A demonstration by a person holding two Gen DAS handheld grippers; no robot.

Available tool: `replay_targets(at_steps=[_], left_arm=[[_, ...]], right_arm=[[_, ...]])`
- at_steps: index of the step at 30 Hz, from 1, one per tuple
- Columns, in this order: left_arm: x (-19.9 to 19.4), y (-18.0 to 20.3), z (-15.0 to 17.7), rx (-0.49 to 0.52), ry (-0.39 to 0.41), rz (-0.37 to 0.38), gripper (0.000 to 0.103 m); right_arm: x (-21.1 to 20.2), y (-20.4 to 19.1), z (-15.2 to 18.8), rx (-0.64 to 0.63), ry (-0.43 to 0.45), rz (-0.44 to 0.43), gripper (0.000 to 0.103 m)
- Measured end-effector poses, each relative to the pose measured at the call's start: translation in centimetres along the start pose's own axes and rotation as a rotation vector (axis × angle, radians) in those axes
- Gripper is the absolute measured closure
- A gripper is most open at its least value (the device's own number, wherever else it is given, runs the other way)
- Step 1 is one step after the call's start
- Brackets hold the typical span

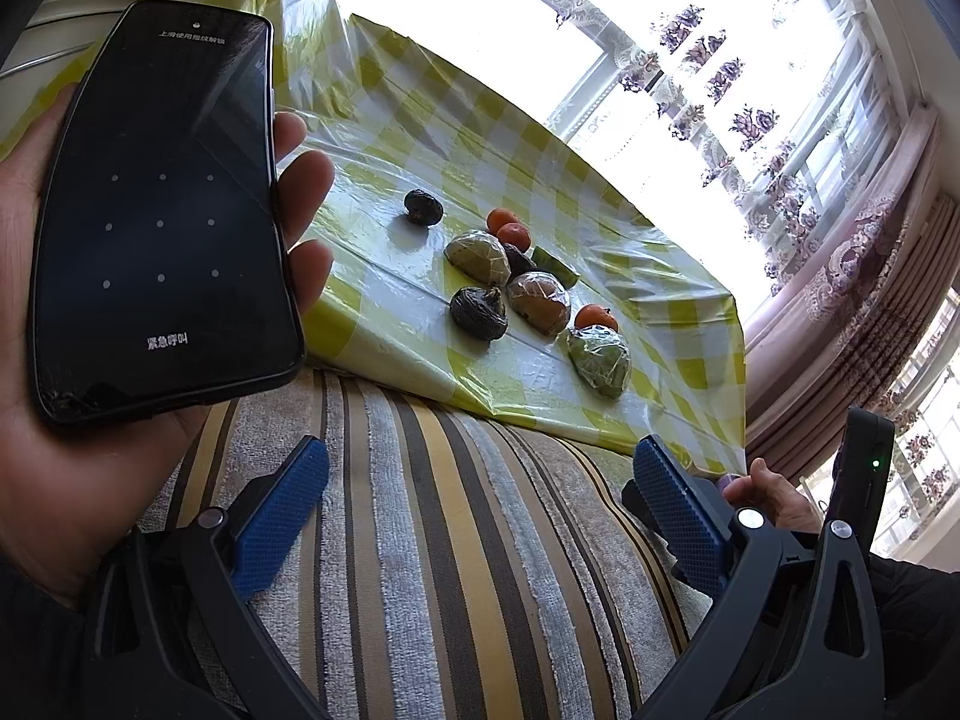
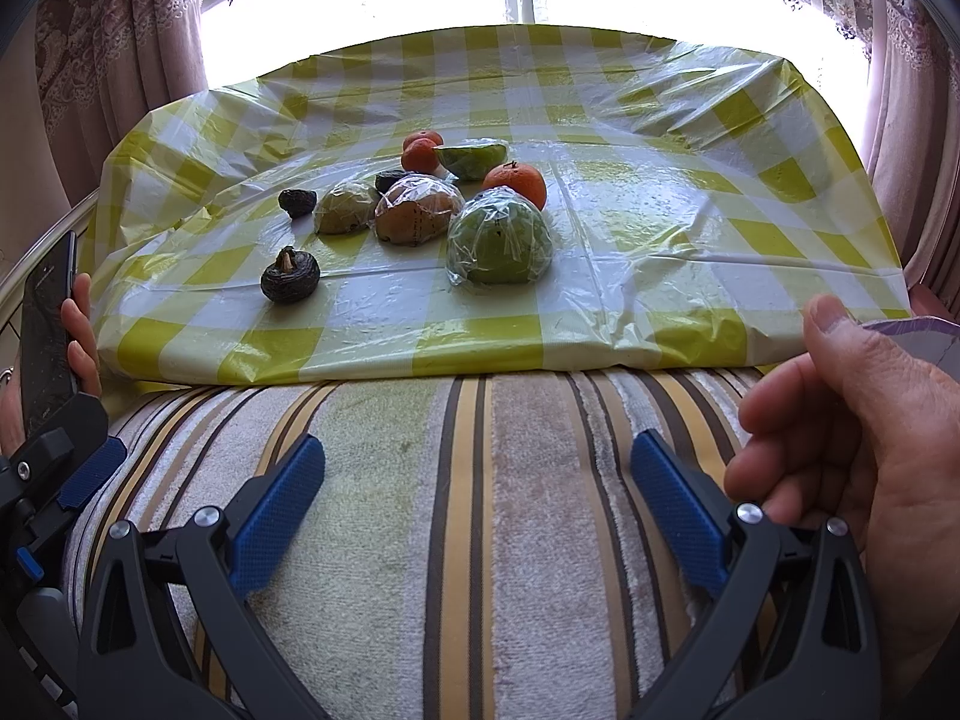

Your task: Organize fruits

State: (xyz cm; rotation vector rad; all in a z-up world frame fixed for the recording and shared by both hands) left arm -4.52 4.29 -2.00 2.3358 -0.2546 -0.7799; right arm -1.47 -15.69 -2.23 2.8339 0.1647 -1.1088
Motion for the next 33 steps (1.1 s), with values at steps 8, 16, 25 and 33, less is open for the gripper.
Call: replay_targets(at_steps=[8,16,25,33], left_arm=[[-0.2,0.0,-0.1,-0.005,0.003,0.004,0.005],[-0.7,-0.2,-0.3,-0.017,0.015,0.024,0.005],[-1.1,0.3,-0.1,-0.021,0.039,0.045,0.005],[-0.1,1.1,-0.2,0.0,0.031,0.057,0.005]], right_arm=[[0.0,0.0,0.0,-0.001,-0.001,0.0,0.001],[-0.2,-0.3,0.1,-0.004,-0.002,0.0,0.001],[-0.7,-0.5,0.2,-0.001,0.008,-0.016,0.001],[-0.2,0.7,0.3,0.029,0.004,-0.028,0.001]])
Point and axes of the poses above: each gripper's, at about its wrist camera, not at the fingertips, and x roughly the way its jaws point, y to its right, z to its underside, the point moved 2 cm from there along x, roughly the way its jaws point, and after that the axes turned 7 degrees about -x, right-handed, at the moved point
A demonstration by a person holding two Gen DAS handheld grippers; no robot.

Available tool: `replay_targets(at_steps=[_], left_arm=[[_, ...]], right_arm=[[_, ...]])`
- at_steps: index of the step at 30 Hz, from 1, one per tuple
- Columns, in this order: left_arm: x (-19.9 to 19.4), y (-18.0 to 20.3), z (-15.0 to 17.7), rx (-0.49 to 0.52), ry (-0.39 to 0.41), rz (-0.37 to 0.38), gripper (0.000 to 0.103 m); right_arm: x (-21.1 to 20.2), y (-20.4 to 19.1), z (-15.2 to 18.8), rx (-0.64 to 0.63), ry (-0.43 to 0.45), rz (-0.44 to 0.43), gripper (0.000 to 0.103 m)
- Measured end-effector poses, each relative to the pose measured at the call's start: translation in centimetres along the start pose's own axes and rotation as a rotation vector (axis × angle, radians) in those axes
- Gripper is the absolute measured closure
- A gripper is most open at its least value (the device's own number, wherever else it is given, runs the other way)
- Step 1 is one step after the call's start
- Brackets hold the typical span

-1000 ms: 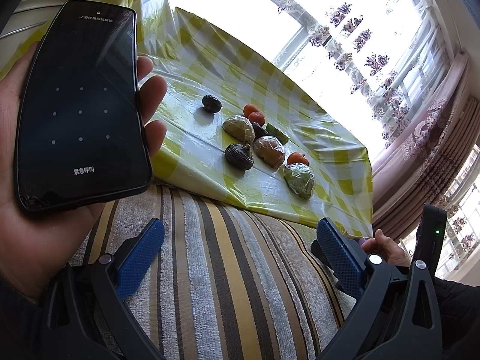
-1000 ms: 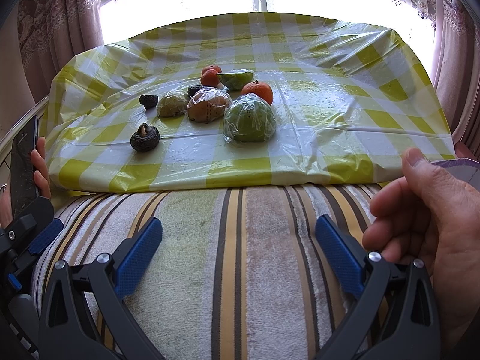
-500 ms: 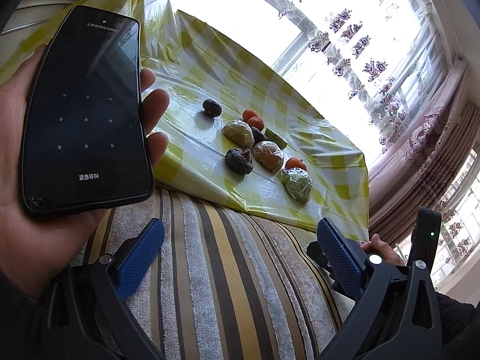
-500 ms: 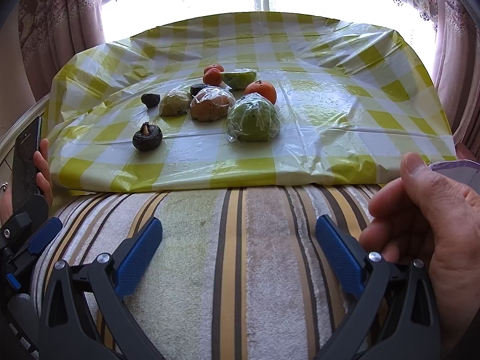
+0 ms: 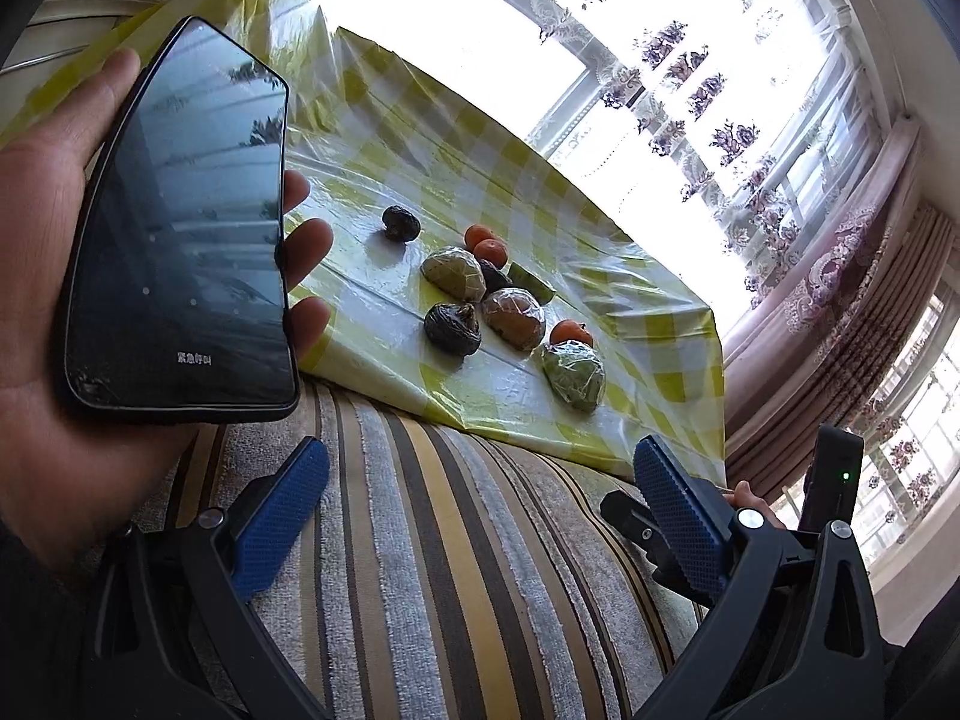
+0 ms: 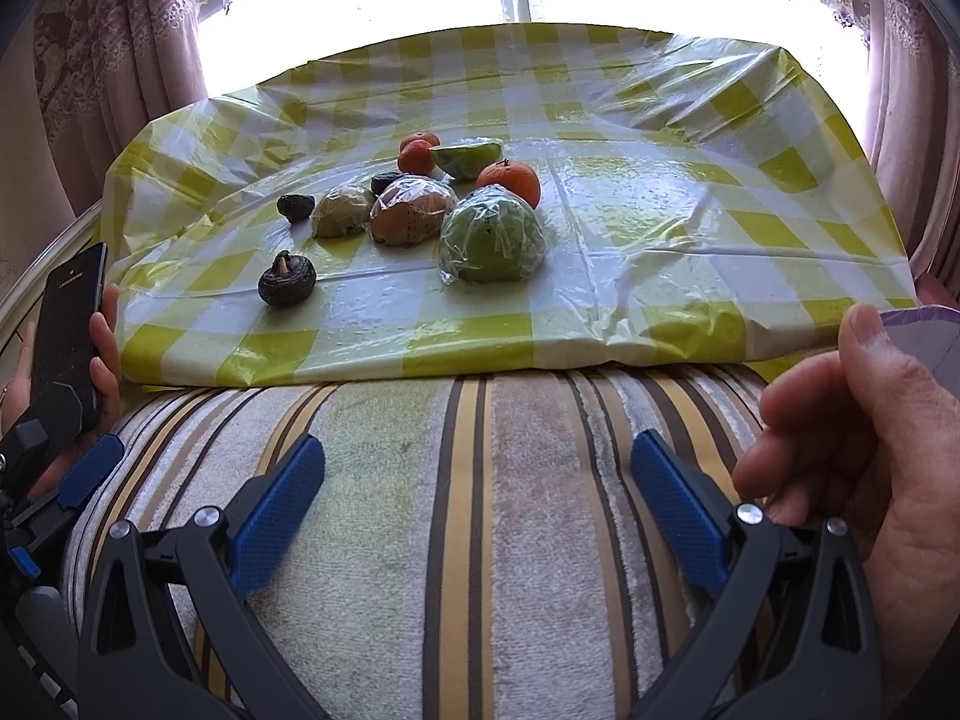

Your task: Organize fruits

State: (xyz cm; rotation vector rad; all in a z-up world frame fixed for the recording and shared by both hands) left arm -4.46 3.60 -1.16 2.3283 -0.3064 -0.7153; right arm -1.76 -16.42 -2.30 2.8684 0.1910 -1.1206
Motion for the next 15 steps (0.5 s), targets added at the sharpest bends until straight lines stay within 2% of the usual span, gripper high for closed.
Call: replay_targets(at_steps=[7,15], left_arm=[[1.7,1.7,0.2,0.068,-0.032,-0.099,0.005],[1.9,1.6,0.2,0.072,-0.034,-0.101,0.005]], right_arm=[[0.7,1.6,0.1,0.041,0.002,-0.025,0.001],[0.7,1.7,0.1,0.043,0.002,-0.027,0.001]])
Point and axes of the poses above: each gripper's, at about its wrist camera, not at the fingertips, and x roughly the way its jaws point, y to its right, z to its underside, the point moved 2 cm from there along x, roughly the way its jaws point, and after that the axes turned 7 degrees about -x, right-handed, at the moved point
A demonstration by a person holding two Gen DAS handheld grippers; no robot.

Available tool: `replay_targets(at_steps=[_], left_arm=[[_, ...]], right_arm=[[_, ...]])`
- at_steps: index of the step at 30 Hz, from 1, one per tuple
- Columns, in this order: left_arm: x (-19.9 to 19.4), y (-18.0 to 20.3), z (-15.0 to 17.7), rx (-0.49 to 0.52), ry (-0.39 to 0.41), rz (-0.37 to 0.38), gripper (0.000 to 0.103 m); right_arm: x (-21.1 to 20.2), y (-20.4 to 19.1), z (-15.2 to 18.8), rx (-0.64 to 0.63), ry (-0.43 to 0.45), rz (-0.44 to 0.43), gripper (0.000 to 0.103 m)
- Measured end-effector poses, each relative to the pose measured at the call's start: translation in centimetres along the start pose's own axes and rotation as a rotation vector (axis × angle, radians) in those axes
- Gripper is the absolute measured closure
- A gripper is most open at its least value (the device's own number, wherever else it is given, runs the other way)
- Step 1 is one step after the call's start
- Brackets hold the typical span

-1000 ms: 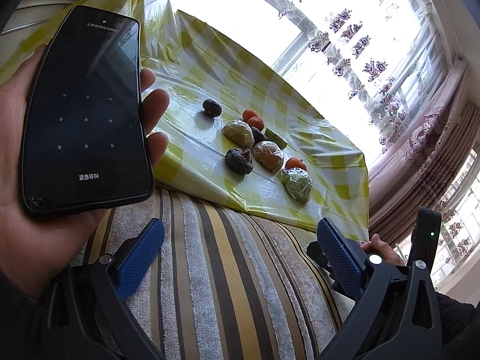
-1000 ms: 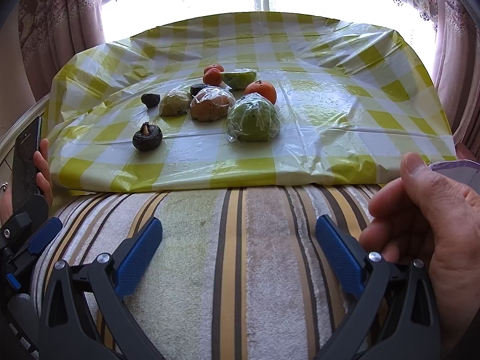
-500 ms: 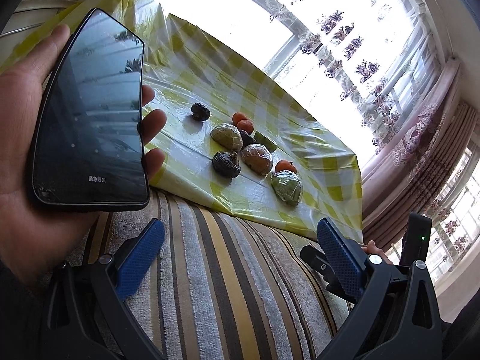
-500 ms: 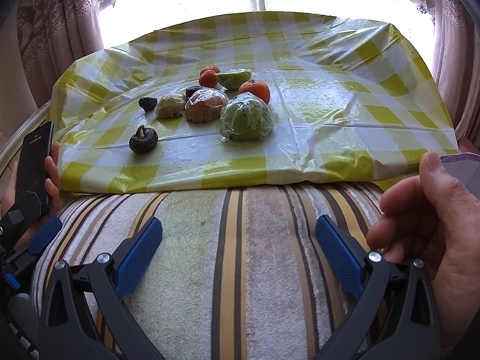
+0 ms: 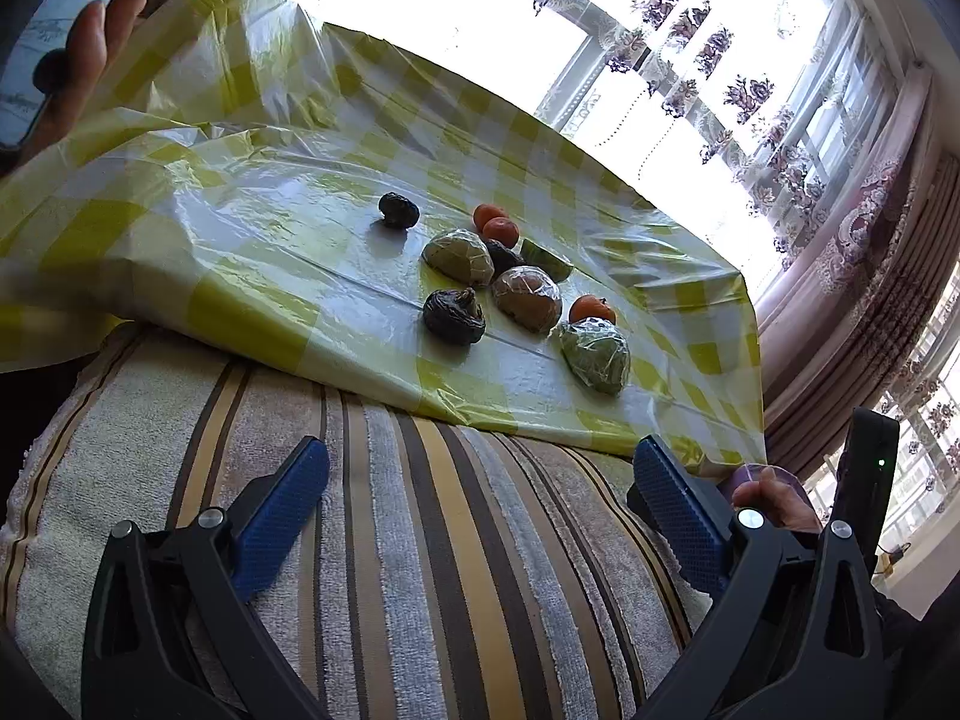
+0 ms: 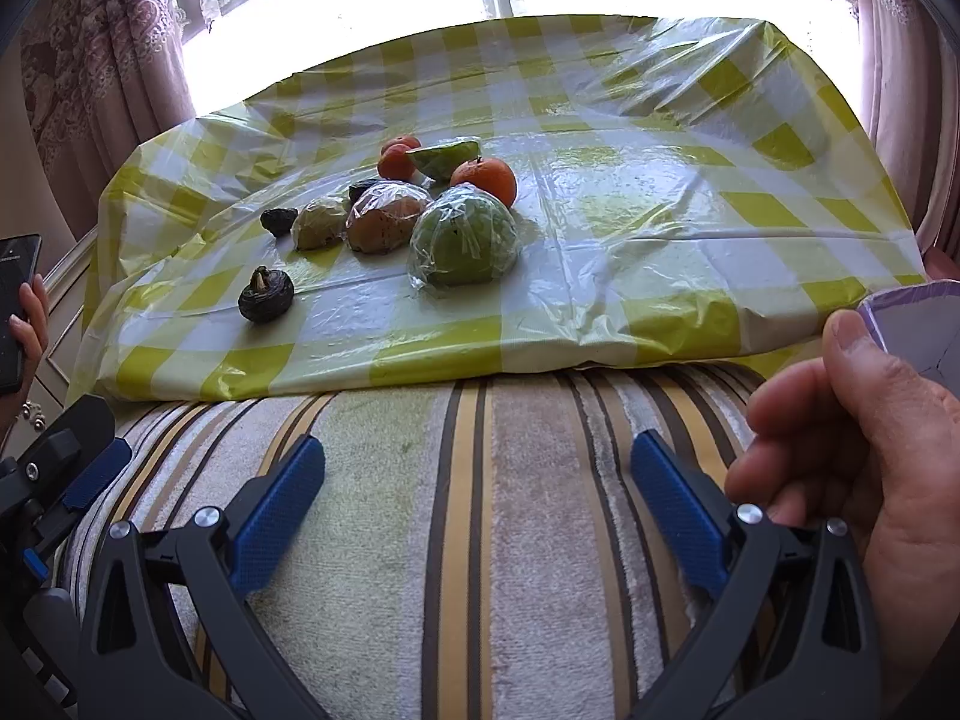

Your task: Organize fruits

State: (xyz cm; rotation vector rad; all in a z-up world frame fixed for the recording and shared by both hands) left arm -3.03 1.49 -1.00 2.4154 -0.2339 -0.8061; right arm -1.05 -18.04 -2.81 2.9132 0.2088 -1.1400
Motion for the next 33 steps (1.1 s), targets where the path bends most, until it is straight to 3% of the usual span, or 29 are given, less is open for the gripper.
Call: replay_targets(at_steps=[33], left_arm=[[-0.9,-1.5,-0.1,-0.024,0.0,0.034,0.005]], right_arm=[[-0.4,-1.3,0.0,-0.013,-0.009,0.014,0.001]])
Point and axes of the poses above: each gripper's, at about its wrist camera, not at the fingertips, and x roughly the way its jaws point, y to its right, z to its underside, the point moved 2 cm from there along x, roughly the way its jaws point, and after that the axes turned 7 degrees about -x, right-handed, at the moved point
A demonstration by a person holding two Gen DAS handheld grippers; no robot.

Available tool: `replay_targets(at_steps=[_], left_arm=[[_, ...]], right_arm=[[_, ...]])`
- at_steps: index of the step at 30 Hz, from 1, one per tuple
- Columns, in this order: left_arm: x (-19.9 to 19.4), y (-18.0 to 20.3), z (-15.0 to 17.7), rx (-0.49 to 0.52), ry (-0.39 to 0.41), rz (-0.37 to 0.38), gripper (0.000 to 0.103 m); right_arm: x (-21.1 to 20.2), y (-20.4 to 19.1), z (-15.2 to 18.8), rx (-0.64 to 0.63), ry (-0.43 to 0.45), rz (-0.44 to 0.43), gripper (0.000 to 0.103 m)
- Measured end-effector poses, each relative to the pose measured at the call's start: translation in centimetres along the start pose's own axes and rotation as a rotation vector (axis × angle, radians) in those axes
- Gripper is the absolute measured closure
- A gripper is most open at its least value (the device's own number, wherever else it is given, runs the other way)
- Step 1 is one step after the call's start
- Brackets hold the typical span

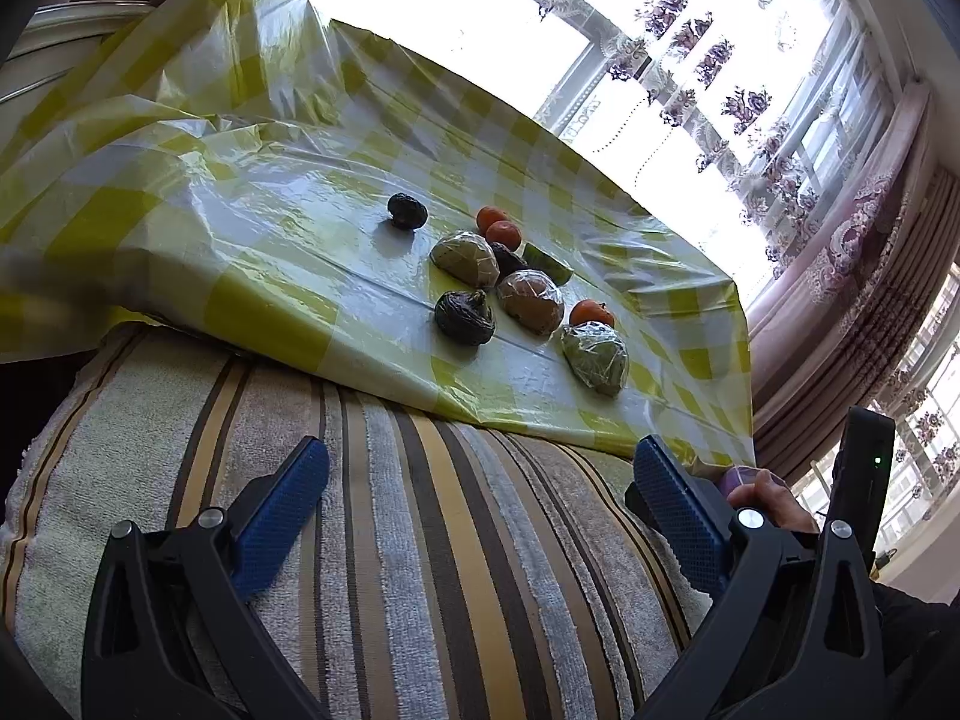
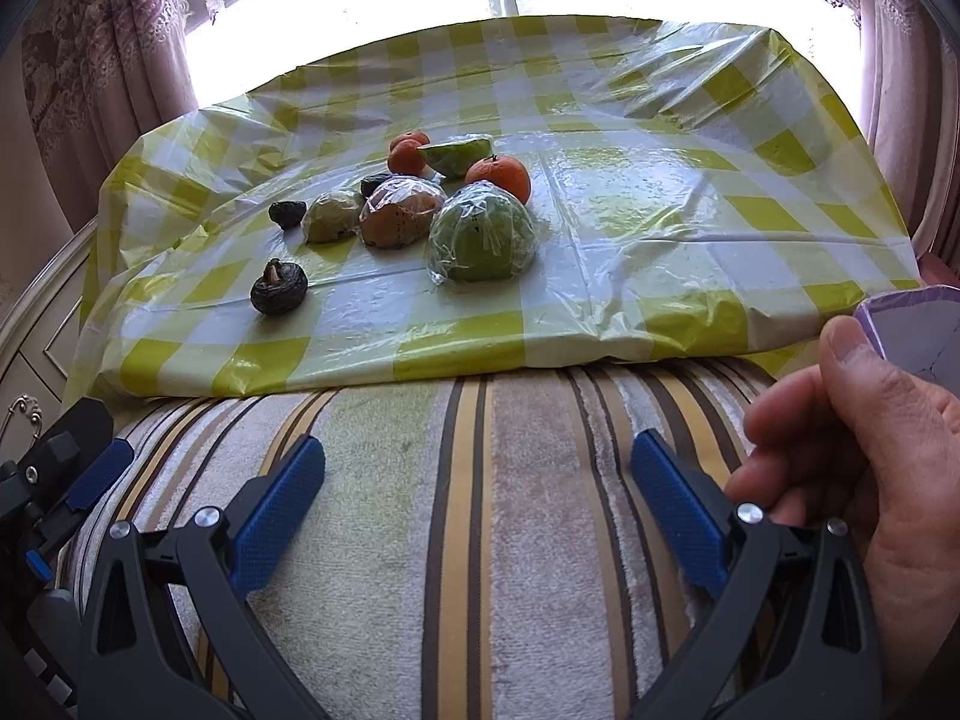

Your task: Organize fruits

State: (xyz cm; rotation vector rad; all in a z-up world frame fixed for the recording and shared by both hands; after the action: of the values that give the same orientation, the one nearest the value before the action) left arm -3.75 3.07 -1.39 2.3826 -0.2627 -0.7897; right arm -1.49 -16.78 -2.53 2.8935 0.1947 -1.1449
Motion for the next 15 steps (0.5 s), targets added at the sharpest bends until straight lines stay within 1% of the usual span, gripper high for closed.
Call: replay_targets(at_steps=[15], left_arm=[[-0.1,0.05,-0.12,-0.003,-0.001,0.003,0.005]], right_arm=[[0.02,-0.03,-0.07,-0.001,-0.002,0.003,0.001]])
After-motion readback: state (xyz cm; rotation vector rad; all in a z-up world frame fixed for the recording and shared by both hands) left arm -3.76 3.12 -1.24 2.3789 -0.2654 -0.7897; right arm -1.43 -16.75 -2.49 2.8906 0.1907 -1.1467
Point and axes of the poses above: each gripper's, at about its wrist camera, not at the fingertips, and x roughly the way its jaws point, y to its right, z to its underside, the point moved 2 cm from there along x, roughly the way its jaws point, and after that the axes turned 7 degrees about -x, right-handed, at the moved point
